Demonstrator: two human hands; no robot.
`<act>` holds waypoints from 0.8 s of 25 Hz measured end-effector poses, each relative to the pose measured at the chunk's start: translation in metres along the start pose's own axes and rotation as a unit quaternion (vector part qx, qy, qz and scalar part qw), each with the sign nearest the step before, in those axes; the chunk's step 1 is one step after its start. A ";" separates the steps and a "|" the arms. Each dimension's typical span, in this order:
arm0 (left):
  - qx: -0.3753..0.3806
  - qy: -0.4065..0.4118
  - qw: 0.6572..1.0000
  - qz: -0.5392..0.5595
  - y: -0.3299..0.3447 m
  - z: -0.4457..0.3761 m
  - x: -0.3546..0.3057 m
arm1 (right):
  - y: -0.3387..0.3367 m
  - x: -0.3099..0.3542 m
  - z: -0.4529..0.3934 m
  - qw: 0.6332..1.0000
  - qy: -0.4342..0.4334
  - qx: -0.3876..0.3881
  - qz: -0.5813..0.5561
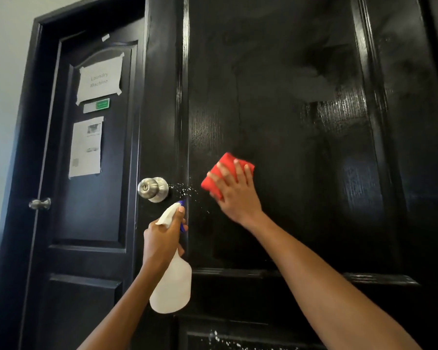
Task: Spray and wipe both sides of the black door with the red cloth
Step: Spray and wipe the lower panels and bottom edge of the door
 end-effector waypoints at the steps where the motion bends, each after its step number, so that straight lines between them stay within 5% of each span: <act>1: -0.002 -0.005 1.000 0.004 -0.001 0.001 0.004 | 0.011 0.023 0.013 0.998 -0.057 0.017 -0.012; 5: -0.001 -0.028 0.999 0.017 -0.001 0.018 0.022 | 0.038 0.108 0.078 0.959 -0.242 0.138 -0.060; 11: -0.002 -0.021 0.999 0.035 -0.004 0.015 0.022 | 0.029 0.081 0.093 0.942 -0.295 0.160 -0.032; 15: 0.001 0.010 0.999 0.033 -0.013 -0.005 0.006 | -0.019 -0.030 0.014 0.995 -0.083 0.035 0.045; 20: 0.004 0.013 1.000 0.022 -0.018 -0.020 0.002 | -0.034 -0.071 -0.030 0.991 0.115 -0.016 0.059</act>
Point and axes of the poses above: each hand's wrist, its own z-axis away from the middle knuckle, its own y-axis out of the palm, x = y × z, the point moved 4 cm from there along -z, towards the middle knuckle, and after that the axes turned 14 degrees about -y, right-handed, at the moved point
